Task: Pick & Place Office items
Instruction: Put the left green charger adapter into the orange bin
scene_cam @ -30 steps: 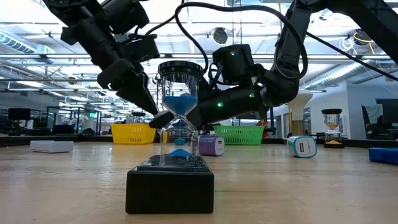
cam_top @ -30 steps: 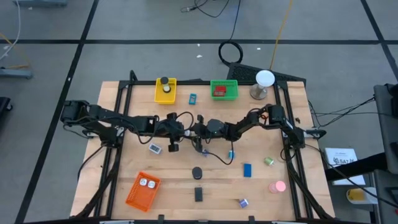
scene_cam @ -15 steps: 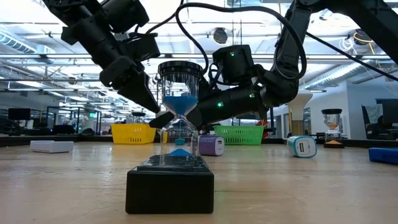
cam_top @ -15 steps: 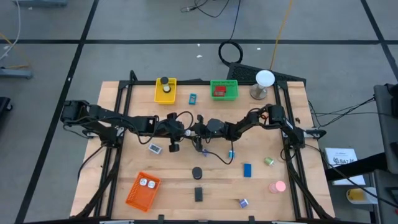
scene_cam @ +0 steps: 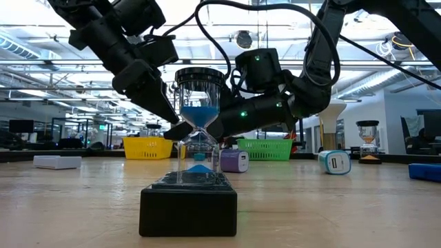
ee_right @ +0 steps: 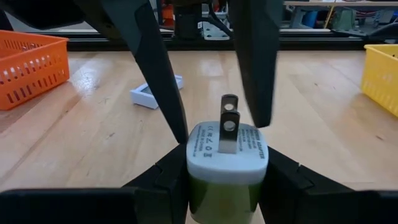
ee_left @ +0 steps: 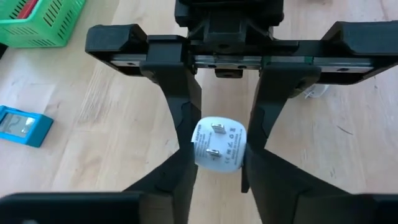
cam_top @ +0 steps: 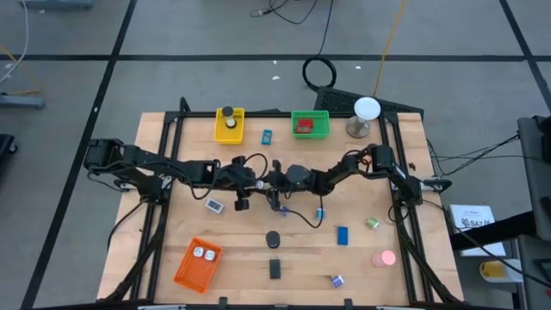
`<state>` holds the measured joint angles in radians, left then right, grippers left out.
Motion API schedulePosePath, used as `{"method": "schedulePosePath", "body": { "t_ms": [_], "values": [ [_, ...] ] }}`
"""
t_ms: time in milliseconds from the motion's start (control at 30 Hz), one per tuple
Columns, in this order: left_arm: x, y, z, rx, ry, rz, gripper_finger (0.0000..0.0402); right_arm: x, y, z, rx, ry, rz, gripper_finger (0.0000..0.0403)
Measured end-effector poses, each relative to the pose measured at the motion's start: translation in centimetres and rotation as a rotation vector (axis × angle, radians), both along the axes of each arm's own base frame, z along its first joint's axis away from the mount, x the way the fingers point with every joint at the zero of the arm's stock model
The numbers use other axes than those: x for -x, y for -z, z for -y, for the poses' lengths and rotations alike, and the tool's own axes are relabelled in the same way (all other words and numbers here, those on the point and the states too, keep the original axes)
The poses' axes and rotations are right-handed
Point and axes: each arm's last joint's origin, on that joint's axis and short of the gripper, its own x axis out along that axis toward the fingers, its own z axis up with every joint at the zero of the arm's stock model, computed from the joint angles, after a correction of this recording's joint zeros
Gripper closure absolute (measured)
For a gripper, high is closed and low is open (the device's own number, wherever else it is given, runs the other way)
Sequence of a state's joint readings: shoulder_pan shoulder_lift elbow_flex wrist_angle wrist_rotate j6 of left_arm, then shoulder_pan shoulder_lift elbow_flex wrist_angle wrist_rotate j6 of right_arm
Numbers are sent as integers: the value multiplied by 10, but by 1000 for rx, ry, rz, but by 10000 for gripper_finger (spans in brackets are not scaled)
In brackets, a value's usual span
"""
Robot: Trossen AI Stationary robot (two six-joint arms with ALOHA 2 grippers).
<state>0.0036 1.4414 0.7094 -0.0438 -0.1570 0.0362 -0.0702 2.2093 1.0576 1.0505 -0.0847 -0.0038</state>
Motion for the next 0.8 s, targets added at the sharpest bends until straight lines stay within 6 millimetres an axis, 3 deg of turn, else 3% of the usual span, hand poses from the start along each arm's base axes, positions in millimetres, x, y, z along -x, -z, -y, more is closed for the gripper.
{"method": "schedulePosePath", "body": {
  "t_ms": [333,667,800],
  "values": [
    [-10,24,0,-21,12,-65,346,3,9,3,-11,11,-71,269],
    [-11,23,-5,-28,12,-48,396,3,8,5,-5,26,-68,268],
    [-12,22,-5,-25,3,-30,394,2,7,6,-19,77,-60,261]
  ]
}}
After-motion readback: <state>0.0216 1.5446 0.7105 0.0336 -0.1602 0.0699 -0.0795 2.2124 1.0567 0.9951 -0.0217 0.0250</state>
